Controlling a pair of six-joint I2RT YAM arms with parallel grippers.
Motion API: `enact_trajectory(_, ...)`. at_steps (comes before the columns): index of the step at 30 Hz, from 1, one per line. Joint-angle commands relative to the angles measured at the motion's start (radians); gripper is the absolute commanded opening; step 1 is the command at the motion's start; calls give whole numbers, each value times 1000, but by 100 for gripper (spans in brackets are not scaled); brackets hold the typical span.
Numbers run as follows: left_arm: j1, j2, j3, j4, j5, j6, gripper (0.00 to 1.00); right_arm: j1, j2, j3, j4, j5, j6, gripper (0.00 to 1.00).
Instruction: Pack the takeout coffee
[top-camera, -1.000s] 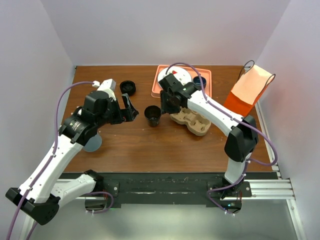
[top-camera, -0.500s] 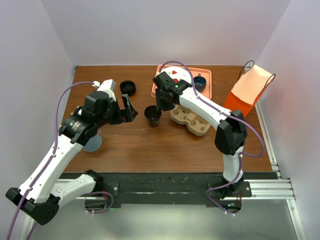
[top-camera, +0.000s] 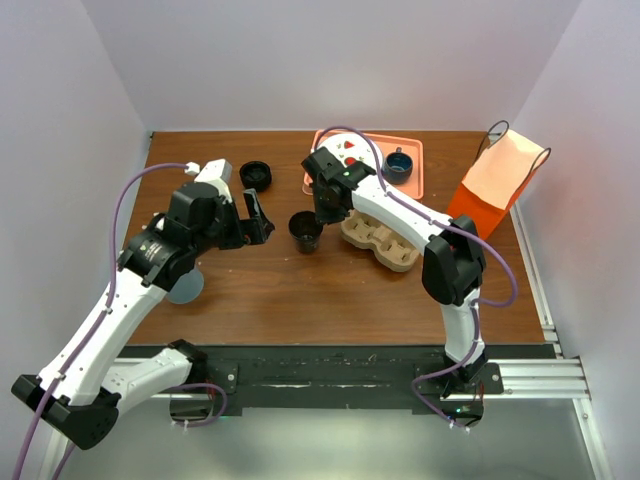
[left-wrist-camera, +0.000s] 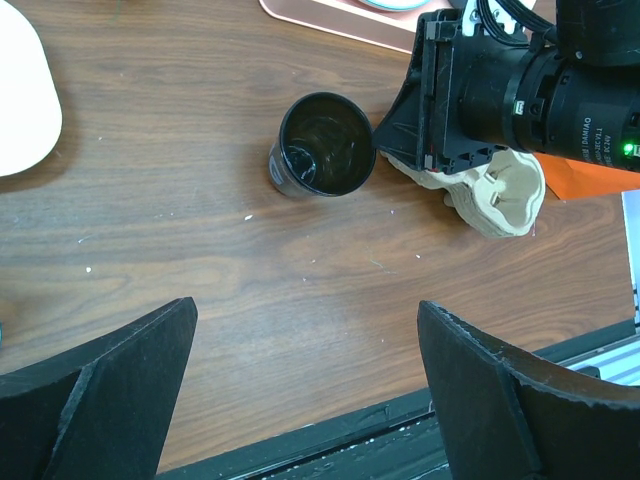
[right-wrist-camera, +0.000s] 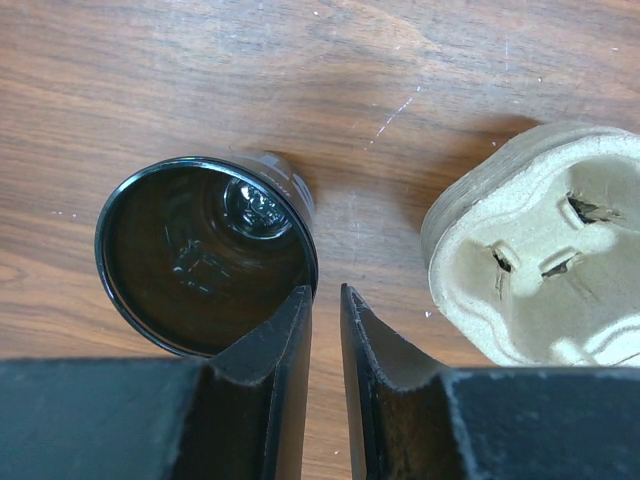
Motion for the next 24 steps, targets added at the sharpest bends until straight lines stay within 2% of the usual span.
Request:
enact_trajectory(1, -3, 0, 2, 14, -3, 21, 97, 2, -17, 26, 9, 13, -11, 22)
enact_trajectory(24, -1, 2, -2, 9, -14, 24, 97, 2, 16, 61, 12, -31, 0, 21)
